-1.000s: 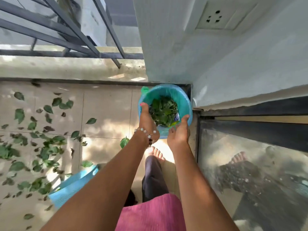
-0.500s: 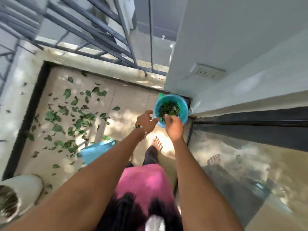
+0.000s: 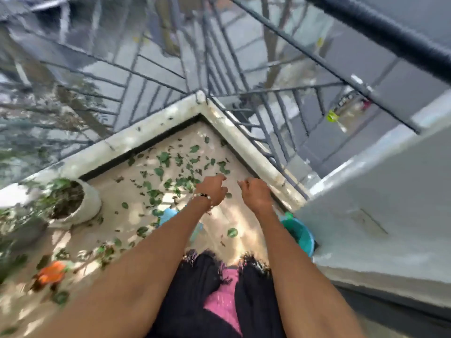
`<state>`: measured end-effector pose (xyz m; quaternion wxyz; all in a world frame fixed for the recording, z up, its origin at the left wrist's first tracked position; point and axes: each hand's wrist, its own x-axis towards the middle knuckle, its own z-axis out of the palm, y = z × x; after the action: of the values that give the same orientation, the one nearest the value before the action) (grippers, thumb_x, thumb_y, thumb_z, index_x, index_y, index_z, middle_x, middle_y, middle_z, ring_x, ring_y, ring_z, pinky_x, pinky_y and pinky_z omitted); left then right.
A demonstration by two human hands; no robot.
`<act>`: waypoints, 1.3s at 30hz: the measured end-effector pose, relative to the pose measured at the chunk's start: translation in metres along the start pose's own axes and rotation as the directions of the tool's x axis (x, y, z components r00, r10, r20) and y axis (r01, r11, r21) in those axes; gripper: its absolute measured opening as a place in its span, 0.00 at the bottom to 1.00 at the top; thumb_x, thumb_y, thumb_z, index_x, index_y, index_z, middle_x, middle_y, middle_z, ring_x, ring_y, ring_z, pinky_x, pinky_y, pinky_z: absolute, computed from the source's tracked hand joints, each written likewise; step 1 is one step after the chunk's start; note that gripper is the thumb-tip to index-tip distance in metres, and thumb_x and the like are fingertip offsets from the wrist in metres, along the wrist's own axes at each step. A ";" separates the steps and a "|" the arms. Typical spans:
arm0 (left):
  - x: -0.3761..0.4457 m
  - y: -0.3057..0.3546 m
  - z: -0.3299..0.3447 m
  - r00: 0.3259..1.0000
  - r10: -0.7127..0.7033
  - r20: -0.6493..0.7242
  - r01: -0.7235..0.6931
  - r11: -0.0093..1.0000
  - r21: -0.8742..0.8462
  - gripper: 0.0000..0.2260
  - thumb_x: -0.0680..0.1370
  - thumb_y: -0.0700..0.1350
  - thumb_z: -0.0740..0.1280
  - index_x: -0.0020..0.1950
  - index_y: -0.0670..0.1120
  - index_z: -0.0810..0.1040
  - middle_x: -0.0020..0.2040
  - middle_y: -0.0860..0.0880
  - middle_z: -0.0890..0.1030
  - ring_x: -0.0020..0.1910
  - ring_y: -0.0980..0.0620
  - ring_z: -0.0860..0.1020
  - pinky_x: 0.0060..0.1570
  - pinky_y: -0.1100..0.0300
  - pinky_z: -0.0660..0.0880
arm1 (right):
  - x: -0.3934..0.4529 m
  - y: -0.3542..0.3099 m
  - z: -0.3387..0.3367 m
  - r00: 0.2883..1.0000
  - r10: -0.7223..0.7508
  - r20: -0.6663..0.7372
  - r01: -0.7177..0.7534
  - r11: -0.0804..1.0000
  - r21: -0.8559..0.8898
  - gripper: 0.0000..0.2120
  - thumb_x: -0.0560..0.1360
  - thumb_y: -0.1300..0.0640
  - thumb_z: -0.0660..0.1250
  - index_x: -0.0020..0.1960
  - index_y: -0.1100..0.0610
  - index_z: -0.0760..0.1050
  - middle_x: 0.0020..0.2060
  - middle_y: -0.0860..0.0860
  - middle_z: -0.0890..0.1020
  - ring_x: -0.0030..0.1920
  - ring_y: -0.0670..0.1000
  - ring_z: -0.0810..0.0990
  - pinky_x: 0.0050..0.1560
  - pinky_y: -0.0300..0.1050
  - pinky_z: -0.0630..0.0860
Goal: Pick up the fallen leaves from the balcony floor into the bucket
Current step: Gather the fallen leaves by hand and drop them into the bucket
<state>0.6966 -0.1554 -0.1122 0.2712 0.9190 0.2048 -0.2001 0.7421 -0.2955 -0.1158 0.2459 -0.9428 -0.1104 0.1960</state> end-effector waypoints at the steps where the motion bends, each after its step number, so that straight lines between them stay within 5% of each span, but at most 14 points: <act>1: -0.004 -0.018 -0.016 0.998 -0.031 -0.046 0.030 0.999 -0.024 0.18 0.80 0.48 0.61 0.70 0.49 0.70 0.59 0.42 0.80 0.57 0.42 0.78 0.56 0.50 0.75 | 0.002 -0.023 0.006 0.998 -0.063 0.010 0.063 0.998 0.003 0.19 0.80 0.48 0.59 0.45 0.63 0.77 0.43 0.61 0.82 0.48 0.63 0.79 0.45 0.51 0.72; 8: -0.088 -0.181 -0.085 0.895 -0.334 -0.295 0.284 0.938 -0.201 0.16 0.80 0.48 0.60 0.67 0.49 0.74 0.59 0.43 0.80 0.58 0.43 0.78 0.55 0.53 0.75 | -0.027 -0.186 0.091 0.912 -0.388 0.132 0.390 0.921 0.011 0.18 0.81 0.51 0.60 0.45 0.65 0.78 0.41 0.62 0.81 0.44 0.61 0.78 0.42 0.48 0.66; 14: -0.190 -0.315 -0.093 0.699 -0.637 -0.325 0.529 0.767 -0.364 0.14 0.81 0.46 0.61 0.64 0.45 0.75 0.60 0.41 0.78 0.59 0.39 0.77 0.59 0.47 0.74 | -0.093 -0.298 0.192 0.772 -0.579 0.262 0.601 0.799 -0.004 0.19 0.79 0.49 0.62 0.39 0.62 0.78 0.36 0.60 0.81 0.38 0.60 0.80 0.37 0.48 0.72; 17: -0.235 -0.369 -0.084 0.601 -0.752 -0.271 0.609 0.650 -0.455 0.15 0.80 0.44 0.61 0.66 0.43 0.74 0.63 0.41 0.77 0.62 0.40 0.75 0.61 0.49 0.72 | -0.126 -0.336 0.236 0.657 -0.621 0.427 0.705 0.706 -0.060 0.19 0.79 0.46 0.60 0.44 0.61 0.79 0.42 0.62 0.83 0.45 0.62 0.81 0.43 0.49 0.74; 21: -0.285 -0.408 -0.064 0.428 -0.863 -0.268 0.619 0.496 -0.608 0.10 0.80 0.42 0.61 0.59 0.43 0.77 0.52 0.44 0.79 0.52 0.46 0.79 0.45 0.57 0.71 | -0.163 -0.375 0.280 0.470 -0.626 0.623 0.828 0.557 -0.065 0.21 0.81 0.47 0.58 0.51 0.63 0.79 0.50 0.63 0.82 0.51 0.61 0.80 0.51 0.50 0.74; 25: -0.321 -0.432 -0.052 0.273 -0.945 -0.180 0.654 0.319 -0.685 0.12 0.80 0.42 0.60 0.62 0.46 0.76 0.55 0.41 0.81 0.55 0.39 0.79 0.48 0.50 0.75 | -0.195 -0.414 0.313 0.326 -0.583 0.744 0.871 0.491 0.003 0.21 0.82 0.47 0.56 0.59 0.64 0.76 0.56 0.62 0.80 0.57 0.62 0.78 0.55 0.50 0.72; 32: -0.376 -0.487 -0.053 -0.016 -0.996 -0.086 0.594 0.059 -0.803 0.13 0.80 0.45 0.60 0.64 0.46 0.75 0.59 0.41 0.79 0.59 0.40 0.77 0.56 0.50 0.74 | -0.230 -0.494 0.378 -0.019 -0.648 0.762 0.979 0.143 0.146 0.20 0.82 0.49 0.58 0.50 0.65 0.78 0.48 0.64 0.82 0.50 0.64 0.79 0.42 0.47 0.66; 36: -0.397 -0.511 -0.067 -0.160 -0.986 -0.041 0.507 -0.046 -0.861 0.14 0.81 0.44 0.60 0.66 0.44 0.74 0.62 0.41 0.78 0.62 0.42 0.75 0.57 0.53 0.71 | -0.256 -0.541 0.411 -0.173 -0.576 0.799 0.965 0.063 0.255 0.18 0.81 0.50 0.60 0.51 0.65 0.77 0.48 0.65 0.82 0.51 0.65 0.79 0.40 0.46 0.65; 39: -0.409 -0.523 -0.067 -0.213 -0.977 0.014 0.446 -0.110 -0.888 0.16 0.81 0.42 0.60 0.69 0.43 0.73 0.63 0.40 0.77 0.62 0.42 0.75 0.58 0.54 0.70 | -0.277 -0.566 0.429 -0.223 -0.550 0.805 0.958 0.030 0.286 0.18 0.81 0.49 0.60 0.49 0.64 0.78 0.48 0.64 0.82 0.51 0.63 0.80 0.41 0.45 0.66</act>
<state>0.1187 0.1758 -0.0829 0.2327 0.3436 0.8976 0.1487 0.2475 0.2840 -0.0860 -0.0022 -0.4454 -0.8325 0.3294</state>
